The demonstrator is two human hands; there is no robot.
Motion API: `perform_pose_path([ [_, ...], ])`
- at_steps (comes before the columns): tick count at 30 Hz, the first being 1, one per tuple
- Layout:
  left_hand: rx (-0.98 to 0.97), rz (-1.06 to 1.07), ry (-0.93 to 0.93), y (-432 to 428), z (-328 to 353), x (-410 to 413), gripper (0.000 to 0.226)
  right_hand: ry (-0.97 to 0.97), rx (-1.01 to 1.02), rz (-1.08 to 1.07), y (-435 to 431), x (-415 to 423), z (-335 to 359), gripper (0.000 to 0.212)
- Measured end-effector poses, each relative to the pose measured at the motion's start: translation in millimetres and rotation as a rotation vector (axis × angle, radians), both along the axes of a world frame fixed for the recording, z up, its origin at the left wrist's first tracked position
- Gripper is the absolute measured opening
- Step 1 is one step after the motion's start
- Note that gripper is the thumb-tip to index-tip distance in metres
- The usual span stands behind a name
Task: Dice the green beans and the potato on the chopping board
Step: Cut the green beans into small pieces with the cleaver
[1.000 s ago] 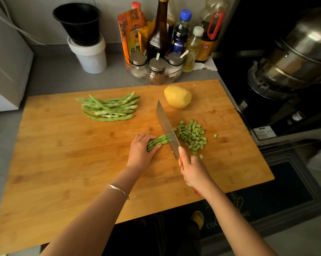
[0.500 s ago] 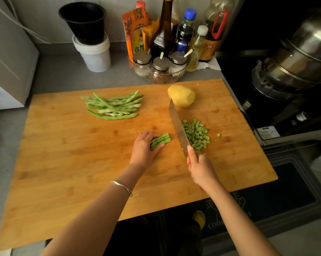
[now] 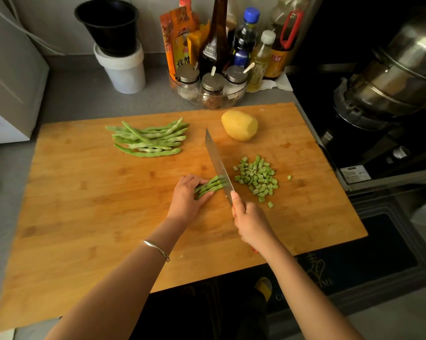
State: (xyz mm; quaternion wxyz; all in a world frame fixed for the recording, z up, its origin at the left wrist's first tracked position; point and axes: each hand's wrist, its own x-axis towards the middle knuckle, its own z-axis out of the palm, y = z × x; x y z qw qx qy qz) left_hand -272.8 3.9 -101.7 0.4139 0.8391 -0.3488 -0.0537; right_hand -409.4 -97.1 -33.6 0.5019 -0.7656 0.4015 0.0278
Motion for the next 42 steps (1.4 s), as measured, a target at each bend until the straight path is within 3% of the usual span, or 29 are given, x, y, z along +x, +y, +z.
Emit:
perform_pose_path([
  [14,-0.004,0.028,0.009,0,2,-6,0.027,0.096,0.031,0.007,0,-12,3,0.060],
  [21,0.035,0.010,-0.001,2,3,-6,0.027,0.065,-0.132,0.009,-12,1,5,0.060],
  [27,0.061,0.009,0.021,-9,4,-7,0.031,-0.131,0.288,-0.170,-25,-28,13,0.058],
  [36,0.042,-0.003,-0.015,-13,3,-3,0.043,-0.203,0.351,-0.146,-26,-29,27,0.050],
  [42,0.028,0.017,-0.016,-11,-2,-1,0.032,-0.160,0.340,-0.123,-18,-22,25,0.051],
])
